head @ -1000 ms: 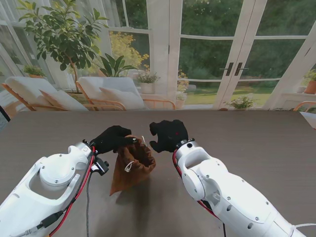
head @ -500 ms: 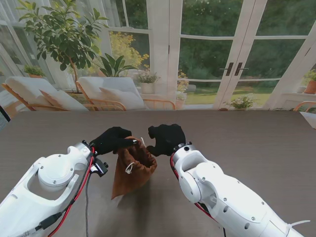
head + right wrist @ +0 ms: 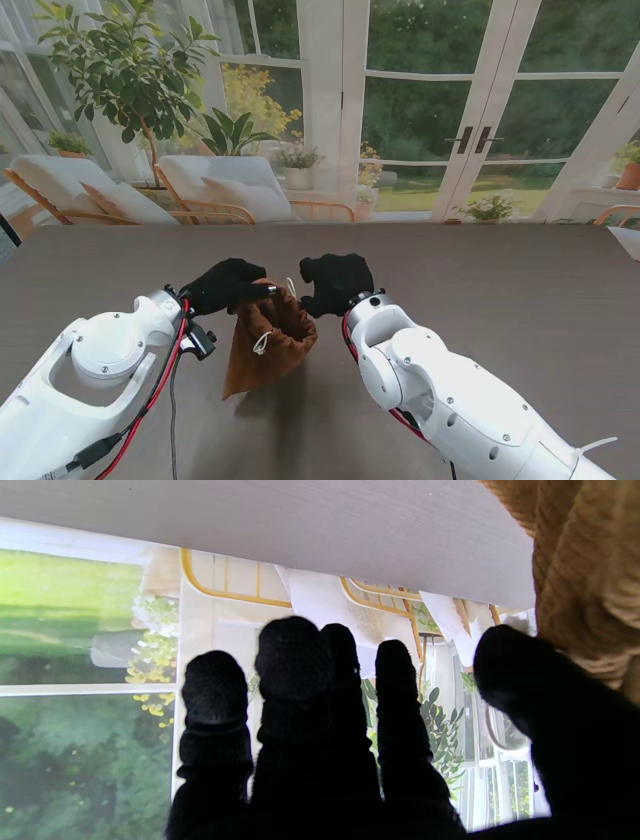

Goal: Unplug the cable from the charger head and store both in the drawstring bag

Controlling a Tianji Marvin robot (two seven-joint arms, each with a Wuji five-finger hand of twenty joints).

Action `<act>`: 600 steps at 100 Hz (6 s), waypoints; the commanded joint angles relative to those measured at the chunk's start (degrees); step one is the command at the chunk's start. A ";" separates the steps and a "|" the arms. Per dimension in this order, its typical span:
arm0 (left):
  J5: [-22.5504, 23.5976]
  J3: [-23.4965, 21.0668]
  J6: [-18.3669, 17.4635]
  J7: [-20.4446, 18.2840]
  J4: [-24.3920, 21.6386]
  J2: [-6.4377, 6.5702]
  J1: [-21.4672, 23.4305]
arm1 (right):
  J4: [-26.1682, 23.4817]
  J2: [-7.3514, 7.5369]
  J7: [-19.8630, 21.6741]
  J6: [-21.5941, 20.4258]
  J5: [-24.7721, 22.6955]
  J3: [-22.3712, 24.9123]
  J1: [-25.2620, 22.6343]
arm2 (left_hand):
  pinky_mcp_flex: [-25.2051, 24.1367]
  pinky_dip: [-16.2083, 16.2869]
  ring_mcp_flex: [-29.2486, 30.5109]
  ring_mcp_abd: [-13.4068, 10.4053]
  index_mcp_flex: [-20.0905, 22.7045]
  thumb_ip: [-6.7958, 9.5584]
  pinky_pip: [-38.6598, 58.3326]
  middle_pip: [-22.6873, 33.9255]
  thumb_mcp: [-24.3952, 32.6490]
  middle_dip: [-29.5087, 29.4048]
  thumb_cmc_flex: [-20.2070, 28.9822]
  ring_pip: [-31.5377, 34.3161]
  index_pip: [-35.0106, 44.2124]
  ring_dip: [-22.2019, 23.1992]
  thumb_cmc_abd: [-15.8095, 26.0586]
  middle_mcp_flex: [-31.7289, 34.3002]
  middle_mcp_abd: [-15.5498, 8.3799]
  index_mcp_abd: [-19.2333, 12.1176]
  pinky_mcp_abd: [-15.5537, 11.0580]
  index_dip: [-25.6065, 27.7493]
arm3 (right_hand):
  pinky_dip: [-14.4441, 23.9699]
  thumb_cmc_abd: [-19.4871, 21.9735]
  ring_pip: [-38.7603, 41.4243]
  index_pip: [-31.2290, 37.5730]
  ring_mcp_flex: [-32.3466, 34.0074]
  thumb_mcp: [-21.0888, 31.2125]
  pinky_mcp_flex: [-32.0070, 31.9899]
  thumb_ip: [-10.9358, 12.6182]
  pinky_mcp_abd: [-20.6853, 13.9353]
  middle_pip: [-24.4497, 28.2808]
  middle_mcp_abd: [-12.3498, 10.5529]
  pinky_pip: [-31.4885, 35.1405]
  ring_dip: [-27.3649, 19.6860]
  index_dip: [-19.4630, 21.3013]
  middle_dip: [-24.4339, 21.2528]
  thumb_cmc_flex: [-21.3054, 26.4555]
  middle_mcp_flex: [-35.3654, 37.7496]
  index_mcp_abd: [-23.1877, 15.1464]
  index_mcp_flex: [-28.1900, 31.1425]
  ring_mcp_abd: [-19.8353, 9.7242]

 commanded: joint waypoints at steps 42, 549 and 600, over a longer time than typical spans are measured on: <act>-0.62 0.33 1.28 -1.46 -0.73 -0.05 -0.45 | -0.03 -0.56 -3.42 -4.61 3.92 1.92 -3.61 | -1.08 1.91 0.11 -1.02 1.28 1.34 0.86 -0.22 0.15 1.09 3.21 4.22 1.14 0.58 1.60 -0.77 -0.98 2.85 -1.56 0.91 | 0.34 -7.72 -0.68 -2.41 -0.30 -5.70 1.11 -2.68 1.89 -0.50 0.86 -1.18 -0.25 -1.23 -0.68 -5.36 -3.20 5.07 -6.87 -0.16; 14.10 -7.72 -3.23 11.24 -9.21 -1.31 14.89 | 4.06 -5.22 -33.19 -9.60 3.26 5.98 -5.13 | -31.49 -4.14 -29.49 6.10 -22.77 0.06 -19.88 -34.63 -7.82 -18.85 -11.90 -40.54 -19.47 -5.44 -2.81 -28.73 5.35 2.22 -8.66 -15.92 | -4.69 11.94 28.41 41.97 7.15 3.29 25.67 -9.91 0.02 10.59 -4.26 12.10 8.08 0.35 -1.35 8.59 29.83 11.75 2.23 -9.63; 24.20 -8.59 -7.26 11.15 -13.42 -0.45 22.32 | 3.29 -5.21 -32.01 -8.48 3.54 5.99 -5.29 | -23.47 -2.27 -21.14 2.15 -9.31 -2.25 -16.23 -23.51 -5.60 -10.36 -8.31 -28.92 -18.58 -2.76 -8.21 -20.35 0.68 -3.07 -8.67 -19.59 | -4.76 11.89 28.38 41.77 7.15 3.10 25.59 -9.74 0.16 9.95 -3.98 11.85 8.08 0.33 -1.43 8.64 29.80 11.77 2.30 -9.64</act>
